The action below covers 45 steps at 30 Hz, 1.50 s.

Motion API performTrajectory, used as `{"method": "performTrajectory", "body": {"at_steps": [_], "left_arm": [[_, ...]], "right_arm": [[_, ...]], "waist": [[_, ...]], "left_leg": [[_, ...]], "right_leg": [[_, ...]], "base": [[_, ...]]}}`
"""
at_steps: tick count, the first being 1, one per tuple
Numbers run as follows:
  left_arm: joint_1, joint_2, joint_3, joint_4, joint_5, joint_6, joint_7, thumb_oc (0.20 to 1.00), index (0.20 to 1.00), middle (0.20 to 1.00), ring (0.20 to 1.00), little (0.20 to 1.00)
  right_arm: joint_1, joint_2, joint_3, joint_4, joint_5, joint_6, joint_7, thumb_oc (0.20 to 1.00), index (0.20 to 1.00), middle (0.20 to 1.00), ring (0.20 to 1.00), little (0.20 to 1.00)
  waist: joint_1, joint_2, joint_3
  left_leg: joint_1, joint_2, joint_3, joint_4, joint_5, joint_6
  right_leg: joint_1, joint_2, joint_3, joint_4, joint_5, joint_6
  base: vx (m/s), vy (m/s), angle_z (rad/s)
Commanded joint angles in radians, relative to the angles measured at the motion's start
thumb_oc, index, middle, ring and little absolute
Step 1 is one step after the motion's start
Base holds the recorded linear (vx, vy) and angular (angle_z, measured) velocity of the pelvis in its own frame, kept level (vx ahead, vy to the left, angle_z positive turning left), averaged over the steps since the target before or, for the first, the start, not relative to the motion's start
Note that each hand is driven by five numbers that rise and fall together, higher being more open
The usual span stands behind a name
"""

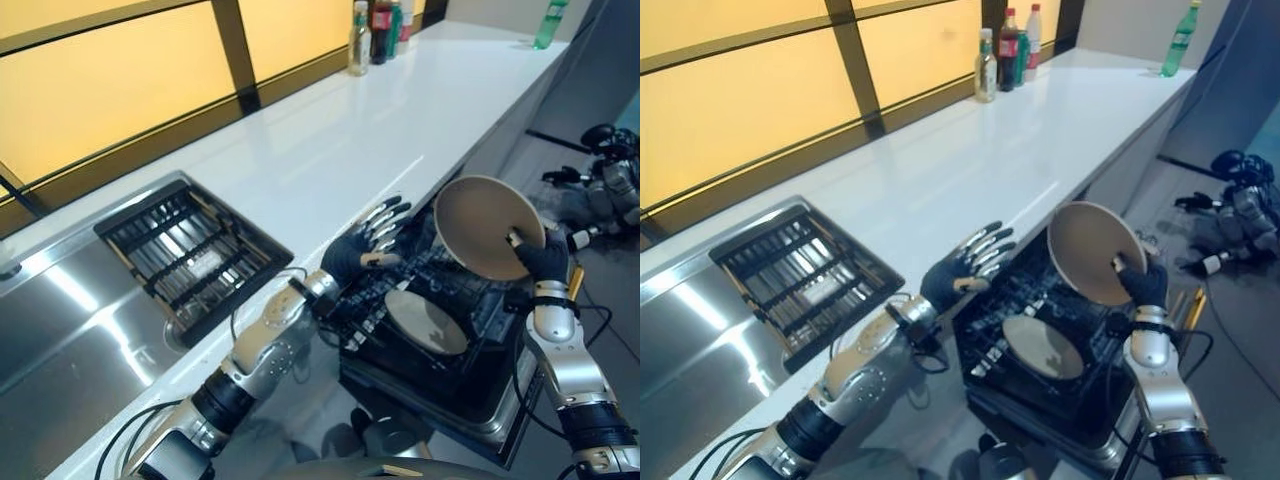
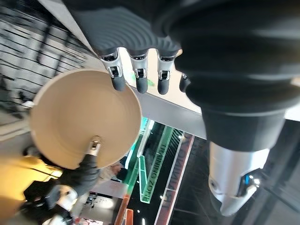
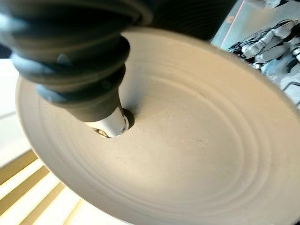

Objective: Pick up plates and place into dishwasher.

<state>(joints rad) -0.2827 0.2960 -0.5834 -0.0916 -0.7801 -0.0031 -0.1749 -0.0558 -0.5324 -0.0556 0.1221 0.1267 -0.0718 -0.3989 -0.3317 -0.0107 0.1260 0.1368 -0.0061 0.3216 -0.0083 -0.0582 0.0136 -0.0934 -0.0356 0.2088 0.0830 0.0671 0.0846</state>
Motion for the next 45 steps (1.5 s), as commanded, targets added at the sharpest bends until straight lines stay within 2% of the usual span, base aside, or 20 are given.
{"method": "performTrajectory", "body": {"at_steps": [1,7,12,16,21,27,32,36,40,45], "left_arm": [[0.046,0.016,-0.016,-0.1,-0.049,-0.002,-0.055,1.0,1.0,1.0,1.0,1.0],[0.073,0.045,-0.026,-0.11,-0.073,0.012,-0.1,1.0,1.0,1.0,1.0,1.0],[0.086,0.068,-0.031,-0.133,-0.089,0.013,-0.113,1.0,1.0,1.0,1.0,1.0],[0.083,0.093,-0.046,-0.147,-0.107,0.012,-0.111,1.0,1.0,1.0,1.0,1.0],[0.086,0.127,-0.045,-0.163,-0.12,0.026,-0.136,1.0,1.0,1.0,1.0,1.0],[0.096,0.166,-0.061,-0.176,-0.13,0.028,-0.182,1.0,1.0,1.0,1.0,1.0],[0.083,0.193,-0.075,-0.165,-0.134,0.017,-0.21,1.0,1.0,1.0,1.0,1.0],[0.054,0.209,-0.092,-0.157,-0.136,0.012,-0.221,1.0,1.0,1.0,1.0,1.0],[0.02,0.223,-0.107,-0.15,-0.148,0.022,-0.227,1.0,1.0,1.0,1.0,1.0],[0.024,0.231,-0.106,-0.154,-0.178,0.052,-0.277,1.0,1.0,1.0,1.0,1.0]], "right_arm": [[-0.072,-0.052,-0.073,0.005,-0.028,-0.014,-0.063,0.2,0.2,0.2,0.2,0.2],[-0.077,-0.08,-0.073,0.071,-0.092,0.015,-0.094,0.2,0.2,0.2,0.2,0.2],[-0.084,-0.116,-0.061,0.155,-0.149,0.021,-0.074,0.2,0.2,0.2,0.2,0.2],[-0.118,-0.167,-0.014,0.259,-0.197,0.059,-0.095,0.2,0.2,0.2,0.2,0.2],[-0.15,-0.23,0.019,0.384,-0.281,0.068,-0.105,0.2,0.2,0.2,0.2,0.2],[-0.204,-0.277,0.135,0.524,-0.362,0.076,-0.107,0.2,0.2,0.2,0.2,0.2],[-0.249,-0.277,0.227,0.574,-0.405,0.116,-0.091,0.2,0.2,0.2,0.2,0.2],[-0.294,-0.244,0.28,0.681,-0.37,0.137,-0.109,0.2,0.2,0.2,0.2,0.2],[-0.344,-0.211,0.303,0.771,-0.327,0.152,-0.148,0.2,0.2,0.2,0.2,0.2],[-0.311,-0.204,0.278,0.786,-0.328,0.167,-0.194,0.2,0.2,0.2,0.2,0.2]], "waist": [[0.045,-0.012,-0.007],[0.064,-0.011,0.024],[0.074,-0.005,0.041],[0.095,-0.01,0.055],[0.117,-0.013,0.065],[0.16,-0.026,0.077],[0.186,-0.035,0.096],[0.203,-0.036,0.112],[0.216,-0.029,0.125],[0.206,-0.029,0.122]], "left_leg": [[-0.164,0.012,-0.055,0.245,-0.127,0.089],[-0.218,0.011,-0.081,0.316,-0.139,0.089],[-0.228,0.019,-0.091,0.345,-0.152,0.085],[-0.261,0.025,-0.101,0.367,-0.14,0.083],[-0.287,0.03,-0.123,0.395,-0.14,0.08],[-0.319,0.033,-0.157,0.419,-0.136,0.079],[-0.347,0.038,-0.179,0.435,-0.132,0.079],[-0.36,0.048,-0.187,0.437,-0.126,0.078],[-0.373,0.062,-0.187,0.442,-0.12,0.074],[-0.364,0.076,-0.178,0.445,-0.122,0.071]], "right_leg": [[-0.126,-0.087,-0.009,0.13,0.11,0.089],[-0.155,-0.102,-0.021,0.161,0.129,0.081],[-0.15,-0.11,-0.04,0.173,0.125,0.084],[-0.155,-0.112,-0.054,0.175,0.111,0.079],[-0.15,-0.11,-0.069,0.179,0.096,0.075],[-0.144,-0.108,-0.087,0.18,0.09,0.072],[-0.145,-0.1,-0.103,0.181,0.083,0.068],[-0.144,-0.095,-0.115,0.177,0.077,0.068],[-0.133,-0.09,-0.131,0.162,0.065,0.063],[-0.125,-0.091,-0.137,0.155,0.065,0.068]], "base": [[0.0,-0.089,0.14],[0.05,-0.047,0.2],[0.07,-0.025,0.11],[0.03,-0.05,0.12],[0.04,-0.048,0.18],[0.03,-0.08,0.15],[-0.02,-0.086,0.19],[-0.04,-0.082,0.19],[-0.06,-0.086,0.11],[0.0,-0.059,0.03]]}}
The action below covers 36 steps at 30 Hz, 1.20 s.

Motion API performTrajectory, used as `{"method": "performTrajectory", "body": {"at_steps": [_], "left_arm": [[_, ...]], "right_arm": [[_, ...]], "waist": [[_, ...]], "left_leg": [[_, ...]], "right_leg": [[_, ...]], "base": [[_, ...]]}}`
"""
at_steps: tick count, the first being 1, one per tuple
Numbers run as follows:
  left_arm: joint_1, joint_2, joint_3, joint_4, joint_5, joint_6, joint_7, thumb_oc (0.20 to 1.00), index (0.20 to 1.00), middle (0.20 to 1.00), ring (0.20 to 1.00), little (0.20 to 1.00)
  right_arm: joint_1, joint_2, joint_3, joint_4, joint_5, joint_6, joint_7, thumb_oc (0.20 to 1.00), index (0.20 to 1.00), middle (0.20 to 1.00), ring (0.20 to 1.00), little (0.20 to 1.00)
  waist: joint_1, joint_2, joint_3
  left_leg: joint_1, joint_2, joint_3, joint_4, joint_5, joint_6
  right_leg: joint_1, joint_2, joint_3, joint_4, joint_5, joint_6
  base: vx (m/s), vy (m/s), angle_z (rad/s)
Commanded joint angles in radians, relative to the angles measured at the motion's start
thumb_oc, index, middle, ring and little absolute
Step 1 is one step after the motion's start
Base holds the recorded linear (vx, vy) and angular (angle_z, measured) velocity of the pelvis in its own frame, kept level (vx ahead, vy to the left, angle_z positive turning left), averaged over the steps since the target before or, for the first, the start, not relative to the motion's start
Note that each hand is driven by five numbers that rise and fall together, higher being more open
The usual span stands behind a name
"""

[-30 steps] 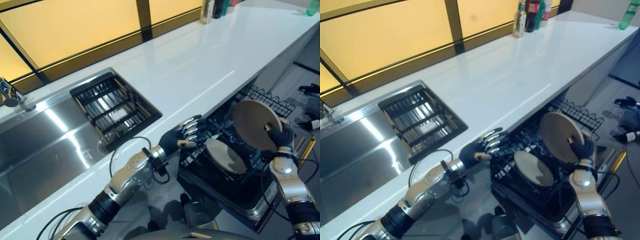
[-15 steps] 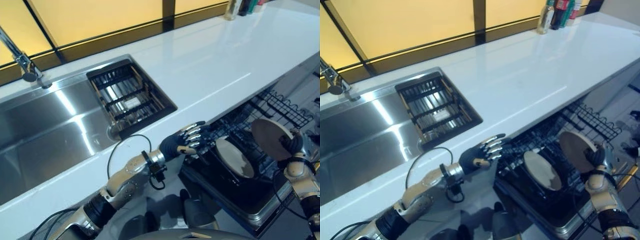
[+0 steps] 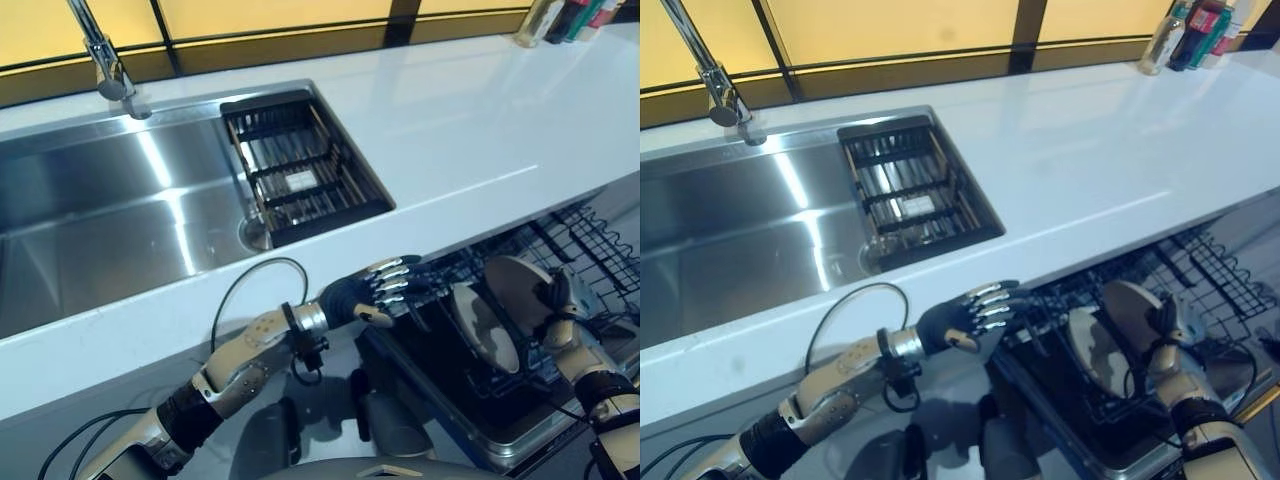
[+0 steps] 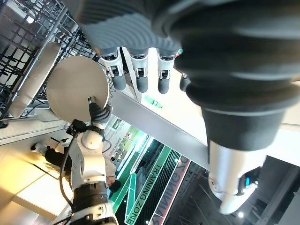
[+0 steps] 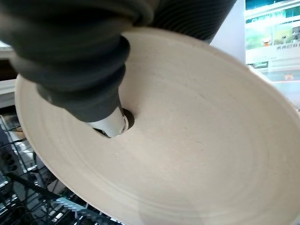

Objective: Pick up plates and place into dishwasher.

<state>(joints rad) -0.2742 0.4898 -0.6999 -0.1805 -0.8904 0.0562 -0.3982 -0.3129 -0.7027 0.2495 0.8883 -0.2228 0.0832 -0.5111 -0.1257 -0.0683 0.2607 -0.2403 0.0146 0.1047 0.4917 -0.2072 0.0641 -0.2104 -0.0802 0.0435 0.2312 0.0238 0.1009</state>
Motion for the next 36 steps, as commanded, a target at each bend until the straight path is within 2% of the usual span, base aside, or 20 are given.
{"method": "performTrajectory", "body": {"at_steps": [1,6,9,11,25,32,36], "left_arm": [[0.017,0.034,0.005,-0.068,-0.08,0.004,-0.068,1.0,1.0,1.0,1.0,1.0],[-0.023,0.015,-0.057,-0.069,-0.154,0.053,-0.104,1.0,1.0,1.0,1.0,1.0],[-0.038,0.012,-0.085,-0.071,-0.168,0.054,-0.116,1.0,1.0,1.0,1.0,1.0],[-0.047,0.017,-0.1,-0.075,-0.164,0.04,-0.115,1.0,1.0,1.0,1.0,1.0],[-0.111,0.027,-0.114,-0.075,-0.171,-0.009,-0.131,1.0,1.0,1.0,1.0,1.0],[-0.164,0.064,-0.114,-0.09,-0.175,-0.046,-0.128,1.0,1.0,1.0,1.0,1.0],[-0.171,0.078,-0.122,-0.097,-0.181,-0.073,-0.131,1.0,1.0,1.0,1.0,1.0]], "right_arm": [[-0.036,-0.035,-0.038,0.017,0.02,0.01,-0.091,0.2,0.2,0.2,0.2,0.2],[-0.044,-0.028,-0.045,0.08,-0.01,0.014,-0.119,0.2,0.2,0.2,0.2,0.2],[-0.057,-0.027,-0.039,0.118,-0.022,0.033,-0.158,0.2,0.2,0.2,0.2,0.2],[-0.069,-0.027,-0.041,0.153,-0.041,0.028,-0.188,0.2,0.2,0.2,0.2,0.2],[-0.193,0.002,0.029,0.2,-0.003,-0.002,-0.167,0.2,0.2,0.2,0.2,0.2],[-0.292,-0.028,0.062,0.226,0.034,0.017,-0.204,0.2,0.2,0.2,0.2,0.2],[-0.324,-0.054,0.076,0.227,0.055,0.013,-0.208,0.2,0.2,0.2,0.2,0.2]], "waist": [[-0.004,0.03,-0.011],[-0.023,0.03,-0.006],[-0.031,0.036,-0.006],[-0.035,0.043,-0.002],[-0.019,0.084,0.034],[-0.001,0.114,0.089],[0.0,0.119,0.102]], "left_leg": [[0.019,0.059,0.041,-0.049,0.019,0.021],[0.016,0.066,0.056,-0.03,0.007,0.025],[0.017,0.067,0.063,-0.021,0.002,0.027],[0.012,0.067,0.064,-0.01,-0.001,0.027],[-0.066,0.046,0.046,0.007,0.021,0.017],[-0.131,0.038,0.015,0.011,0.043,0.002],[-0.144,0.033,0.006,0.004,0.049,-0.001]], "right_leg": [[-0.004,-0.044,0.03,0.007,0.107,0.053],[-0.016,-0.045,0.043,0.016,0.113,0.058],[-0.018,-0.046,0.05,0.023,0.112,0.057],[-0.02,-0.047,0.055,0.031,0.112,0.054],[-0.065,-0.054,0.054,0.043,0.105,0.032],[-0.095,-0.05,0.038,0.047,0.094,0.015],[-0.11,-0.047,0.033,0.049,0.087,0.009]], "base": [[0.02,-0.046,0.0],[-0.01,-0.043,-0.03],[0.01,-0.007,-0.03],[0.01,0.006,-0.07],[-0.02,0.005,-0.02],[-0.08,-0.016,0.06],[-0.05,0.027,0.09]]}}
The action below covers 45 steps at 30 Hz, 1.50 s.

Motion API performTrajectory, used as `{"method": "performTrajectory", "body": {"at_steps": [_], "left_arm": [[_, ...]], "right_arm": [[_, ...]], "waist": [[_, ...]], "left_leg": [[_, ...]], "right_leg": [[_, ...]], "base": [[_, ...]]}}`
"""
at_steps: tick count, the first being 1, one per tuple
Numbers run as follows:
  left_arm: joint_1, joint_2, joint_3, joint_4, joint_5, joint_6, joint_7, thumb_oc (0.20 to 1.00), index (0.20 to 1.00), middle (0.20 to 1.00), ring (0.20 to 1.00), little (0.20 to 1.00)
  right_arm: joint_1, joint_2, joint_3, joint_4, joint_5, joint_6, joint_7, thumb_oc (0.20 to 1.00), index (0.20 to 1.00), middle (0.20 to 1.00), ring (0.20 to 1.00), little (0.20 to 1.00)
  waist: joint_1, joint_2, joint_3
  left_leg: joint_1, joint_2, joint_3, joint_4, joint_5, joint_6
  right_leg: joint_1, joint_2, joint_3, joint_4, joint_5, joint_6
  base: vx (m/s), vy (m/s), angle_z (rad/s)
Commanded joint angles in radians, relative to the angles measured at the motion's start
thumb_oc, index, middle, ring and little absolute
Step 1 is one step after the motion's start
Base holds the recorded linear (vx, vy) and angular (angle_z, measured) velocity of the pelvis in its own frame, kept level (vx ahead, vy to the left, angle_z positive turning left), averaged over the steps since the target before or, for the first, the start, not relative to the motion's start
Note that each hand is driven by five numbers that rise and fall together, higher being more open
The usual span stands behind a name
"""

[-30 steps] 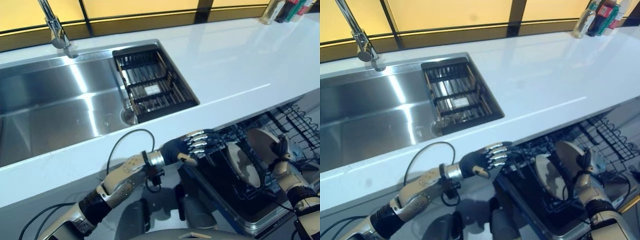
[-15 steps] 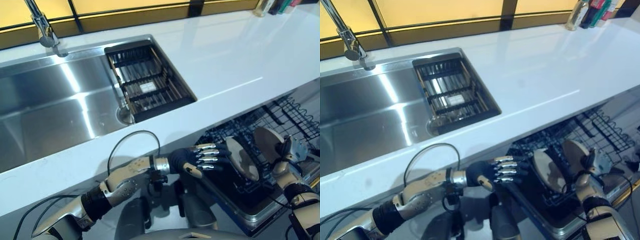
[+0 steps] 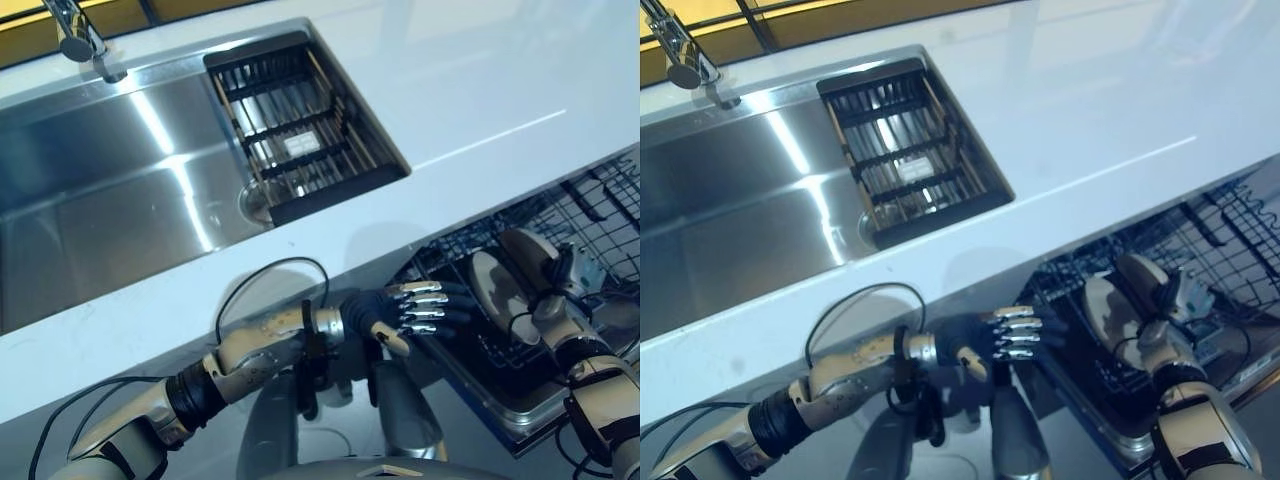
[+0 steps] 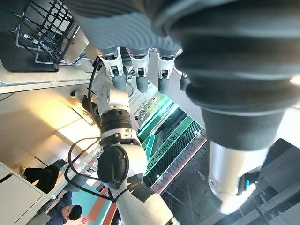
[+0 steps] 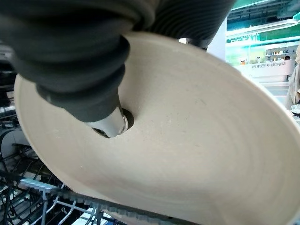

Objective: Pick up plates and place into dishwasher.

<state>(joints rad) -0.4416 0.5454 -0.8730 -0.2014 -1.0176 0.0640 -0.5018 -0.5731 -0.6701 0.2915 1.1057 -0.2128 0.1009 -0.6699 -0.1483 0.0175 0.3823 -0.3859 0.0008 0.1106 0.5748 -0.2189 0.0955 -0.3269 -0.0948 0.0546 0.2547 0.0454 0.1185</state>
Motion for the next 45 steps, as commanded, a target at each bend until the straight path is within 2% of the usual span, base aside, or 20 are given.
{"method": "performTrajectory", "body": {"at_steps": [1,5,6,7,13,17,21,28,33,37,41,42,45], "left_arm": [[-0.005,0.021,0.048,-0.077,-0.051,-0.085,-0.026,1.0,1.0,1.0,1.0,1.0],[-0.005,0.02,0.039,-0.073,-0.042,-0.103,-0.026,1.0,1.0,1.0,1.0,1.0],[-0.004,0.021,0.037,-0.073,-0.041,-0.106,-0.026,1.0,1.0,1.0,1.0,1.0],[-0.005,0.022,0.035,-0.071,-0.036,-0.116,-0.024,1.0,1.0,1.0,1.0,1.0],[-0.009,0.03,0.031,-0.062,-0.036,-0.138,-0.015,1.0,1.0,1.0,1.0,1.0],[0.008,0.028,0.035,-0.06,-0.018,-0.14,-0.02,1.0,1.0,1.0,1.0,1.0],[0.051,0.033,0.058,-0.063,-0.015,-0.14,-0.01,1.0,1.0,1.0,1.0,1.0],[0.179,0.016,0.126,-0.025,0.001,-0.146,-0.017,1.0,1.0,1.0,1.0,1.0],[0.265,-0.011,0.182,0.014,0.019,-0.145,-0.024,1.0,1.0,1.0,1.0,1.0],[0.302,-0.047,0.234,0.064,0.034,-0.129,0.008,1.0,1.0,1.0,1.0,1.0],[0.321,-0.105,0.304,0.191,0.08,-0.129,0.051,1.0,1.0,1.0,1.0,1.0],[0.318,-0.132,0.333,0.264,0.094,-0.129,0.033,1.0,1.0,1.0,1.0,1.0],[0.324,-0.173,0.381,0.347,0.106,-0.086,-0.008,1.0,1.0,1.0,1.0,1.0]], "right_arm": [[-0.066,-0.088,0.035,0.009,0.047,-0.005,-0.051,0.2,0.2,0.2,0.2,0.2],[-0.072,-0.094,0.037,0.011,0.053,-0.008,-0.033,0.2,0.2,0.2,0.2,0.2],[-0.072,-0.094,0.038,0.013,0.058,-0.008,-0.033,0.369,0.369,0.369,0.369,0.369],[-0.071,-0.092,0.038,0.016,0.064,0.001,-0.036,1.0,1.0,1.0,1.0,1.0],[-0.087,-0.107,0.036,0.035,0.084,0.014,-0.036,1.0,1.0,1.0,1.0,1.0],[-0.083,-0.114,0.023,0.034,0.102,-0.004,-0.046,1.0,1.0,1.0,1.0,1.0],[-0.027,-0.118,-0.026,-0.011,0.157,-0.115,-0.066,1.0,1.0,1.0,1.0,1.0],[0.214,-0.102,-0.184,-0.248,0.213,-0.234,-0.079,1.0,1.0,1.0,1.0,1.0],[0.348,-0.074,-0.275,-0.359,0.251,-0.266,0.003,1.0,1.0,1.0,1.0,1.0],[0.427,-0.043,-0.328,-0.462,0.333,-0.289,0.156,1.0,1.0,1.0,1.0,1.0],[0.5,0.008,-0.382,-0.593,0.461,-0.351,0.268,1.0,1.0,1.0,1.0,1.0],[0.522,0.047,-0.414,-0.624,0.512,-0.379,0.283,1.0,1.0,1.0,1.0,1.0],[0.555,0.108,-0.474,-0.654,0.579,-0.397,0.321,1.0,1.0,1.0,1.0,1.0]], "waist": [[0.022,0.033,-0.019],[0.022,0.033,-0.018],[0.023,0.032,-0.018],[0.024,0.032,-0.017],[0.028,0.032,-0.017],[0.03,0.03,-0.024],[0.024,0.022,-0.048],[0.004,-0.007,-0.131],[-0.009,-0.028,-0.203],[-0.023,-0.043,-0.24],[-0.048,-0.056,-0.269],[-0.06,-0.062,-0.281],[-0.078,-0.066,-0.292]], "left_leg": [[0.0,0.045,-0.001,-0.08,0.061,-0.032],[0.001,0.037,-0.007,-0.093,0.065,-0.029],[0.002,0.036,-0.01,-0.095,0.066,-0.029],[0.003,0.034,-0.013,-0.101,0.067,-0.028],[0.013,0.031,-0.014,-0.119,0.071,-0.026],[0.027,0.04,-0.007,-0.127,0.07,-0.028],[0.061,0.049,0.005,-0.144,0.067,-0.028],[0.161,0.052,0.025,-0.208,0.061,-0.026],[0.253,0.05,0.037,-0.275,0.06,-0.024],[0.32,0.049,0.047,-0.329,0.062,-0.026],[0.374,0.053,0.072,-0.367,0.065,-0.031],[0.385,0.056,0.087,-0.37,0.061,-0.033],[0.4,0.059,0.105,-0.37,0.052,-0.032]], "right_leg": [[0.004,-0.033,0.022,0.026,0.064,-0.009],[-0.002,-0.032,0.022,0.029,0.06,-0.01],[-0.003,-0.032,0.023,0.03,0.059,-0.011],[-0.005,-0.031,0.023,0.032,0.057,-0.012],[0.001,-0.026,0.022,0.026,0.053,-0.014],[0.02,-0.027,0.013,0.011,0.051,-0.014],[0.052,-0.022,0.014,-0.007,0.046,-0.011],[0.13,-0.013,0.02,-0.047,0.031,0.004],[0.19,0.004,0.03,-0.081,0.018,0.014],[0.229,0.016,0.037,-0.103,0.011,0.016],[0.248,0.031,0.044,-0.114,0.005,0.009],[0.247,0.034,0.045,-0.114,0.003,0.008],[0.24,0.04,0.052,-0.107,0.003,0.006]], "base": [[0.0,0.0,0.0],[0.0,0.0,0.0],[0.0,0.0,0.0],[0.0,0.0,0.0],[-0.02,0.016,-0.03],[0.0,0.0,0.0],[0.04,0.016,-0.02],[0.11,0.047,-0.06],[0.12,0.056,-0.1],[0.07,0.067,-0.14],[0.03,0.071,-0.15],[0.02,0.029,-0.1],[0.01,0.011,-0.04]]}}
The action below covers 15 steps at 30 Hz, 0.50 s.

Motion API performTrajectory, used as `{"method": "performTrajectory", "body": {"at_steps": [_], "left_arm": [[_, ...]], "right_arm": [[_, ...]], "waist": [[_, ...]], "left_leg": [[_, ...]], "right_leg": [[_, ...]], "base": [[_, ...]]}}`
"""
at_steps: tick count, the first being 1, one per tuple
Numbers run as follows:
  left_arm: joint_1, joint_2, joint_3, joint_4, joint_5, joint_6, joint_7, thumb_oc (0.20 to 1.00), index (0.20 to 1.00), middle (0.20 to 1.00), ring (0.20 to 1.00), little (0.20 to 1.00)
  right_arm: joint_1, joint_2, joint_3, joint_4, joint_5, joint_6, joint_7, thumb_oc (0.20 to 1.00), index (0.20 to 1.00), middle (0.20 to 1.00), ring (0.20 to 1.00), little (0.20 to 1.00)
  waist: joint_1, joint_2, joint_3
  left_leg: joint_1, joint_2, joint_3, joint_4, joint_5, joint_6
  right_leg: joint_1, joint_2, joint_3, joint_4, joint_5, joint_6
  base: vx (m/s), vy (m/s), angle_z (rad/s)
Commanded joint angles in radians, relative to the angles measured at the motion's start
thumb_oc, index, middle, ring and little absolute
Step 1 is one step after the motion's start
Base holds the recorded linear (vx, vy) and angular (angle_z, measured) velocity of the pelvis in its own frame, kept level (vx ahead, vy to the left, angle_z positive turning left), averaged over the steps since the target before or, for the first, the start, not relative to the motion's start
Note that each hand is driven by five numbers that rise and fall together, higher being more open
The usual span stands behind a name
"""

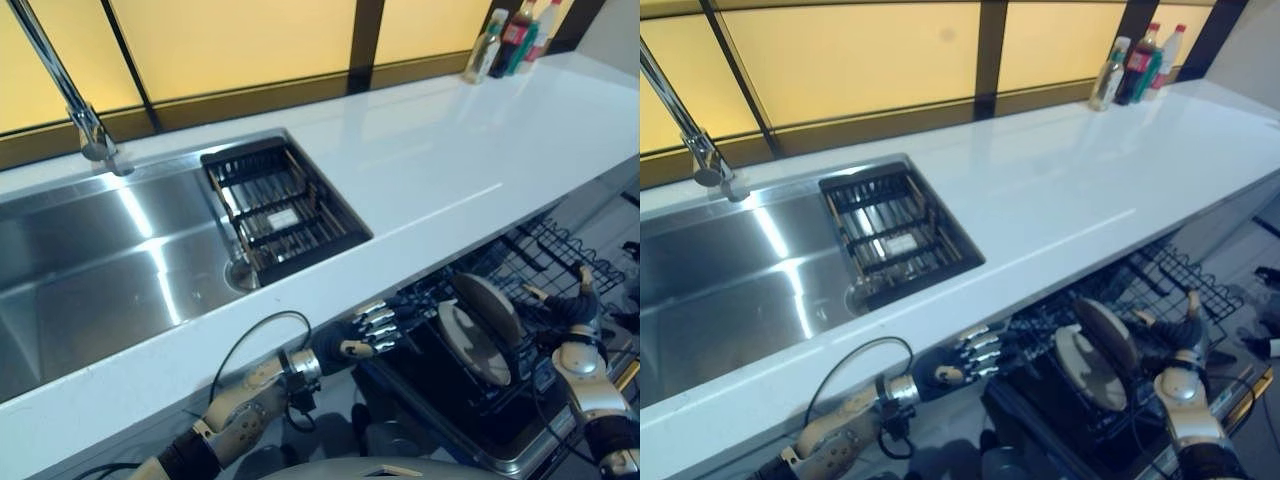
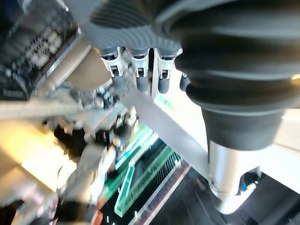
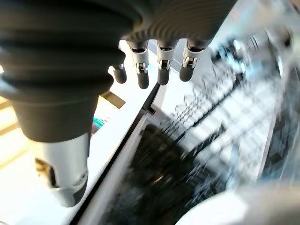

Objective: Pick up plates and place into dishwasher.

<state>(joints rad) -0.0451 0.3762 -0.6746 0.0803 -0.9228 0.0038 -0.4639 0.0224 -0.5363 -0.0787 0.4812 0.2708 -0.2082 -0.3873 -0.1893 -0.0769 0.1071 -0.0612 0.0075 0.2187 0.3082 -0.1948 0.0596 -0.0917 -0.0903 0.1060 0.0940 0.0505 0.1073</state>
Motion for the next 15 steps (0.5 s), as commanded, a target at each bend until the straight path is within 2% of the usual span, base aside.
{"method": "performTrajectory", "body": {"at_steps": [1,2,5,7,15], "left_arm": [[-0.066,-0.008,0.188,0.073,0.013,-0.016,-0.061,1.0,1.0,1.0,1.0,1.0],[-0.061,-0.01,0.191,0.077,0.012,-0.009,-0.074,1.0,1.0,1.0,1.0,1.0],[-0.028,-0.003,0.174,0.068,-0.029,0.037,-0.203,1.0,1.0,1.0,1.0,1.0],[-0.013,0.006,0.152,0.045,-0.067,0.042,-0.268,1.0,1.0,1.0,1.0,1.0],[-0.045,-0.03,0.041,0.004,-0.207,0.096,-0.28,1.0,1.0,1.0,1.0,1.0]], "right_arm": [[-0.036,-0.017,-0.113,-0.024,0.091,-0.09,0.039,1.0,1.0,1.0,1.0,1.0],[-0.036,-0.014,-0.117,-0.019,0.083,-0.089,0.034,1.0,1.0,1.0,1.0,1.0],[-0.045,-0.014,-0.122,0.006,0.081,-0.066,0.0,1.0,1.0,1.0,1.0,1.0],[-0.055,-0.021,-0.127,0.024,0.092,-0.061,-0.001,1.0,1.0,1.0,1.0,1.0],[-0.117,-0.044,-0.084,0.103,0.104,-0.03,-0.018,1.0,1.0,1.0,1.0,1.0]], "waist": [[-0.038,0.029,-0.018],[-0.037,0.031,-0.019],[-0.03,0.042,-0.02],[-0.029,0.05,-0.018],[-0.043,0.061,-0.022]], "left_leg": [[0.077,0.052,-0.003,-0.102,0.026,0.005],[0.079,0.051,-0.004,-0.103,0.026,0.006],[0.087,0.048,-0.016,-0.12,0.036,0.002],[0.091,0.048,-0.018,-0.128,0.041,-0.001],[0.105,0.045,0.003,-0.159,0.041,0.002]], "right_leg": [[0.005,0.037,0.002,0.055,-0.004,0.015],[0.005,0.038,0.003,0.056,-0.005,0.014],[0.014,0.042,0.006,0.051,-0.006,0.01],[0.013,0.041,0.006,0.054,-0.009,0.01],[-0.008,0.037,0.016,0.063,-0.009,0.019]], "base": [[0.0,0.0,0.0],[0.0,0.017,-0.09],[-0.01,0.027,-0.14],[-0.04,0.051,-0.07],[-0.04,0.042,0.0]]}}
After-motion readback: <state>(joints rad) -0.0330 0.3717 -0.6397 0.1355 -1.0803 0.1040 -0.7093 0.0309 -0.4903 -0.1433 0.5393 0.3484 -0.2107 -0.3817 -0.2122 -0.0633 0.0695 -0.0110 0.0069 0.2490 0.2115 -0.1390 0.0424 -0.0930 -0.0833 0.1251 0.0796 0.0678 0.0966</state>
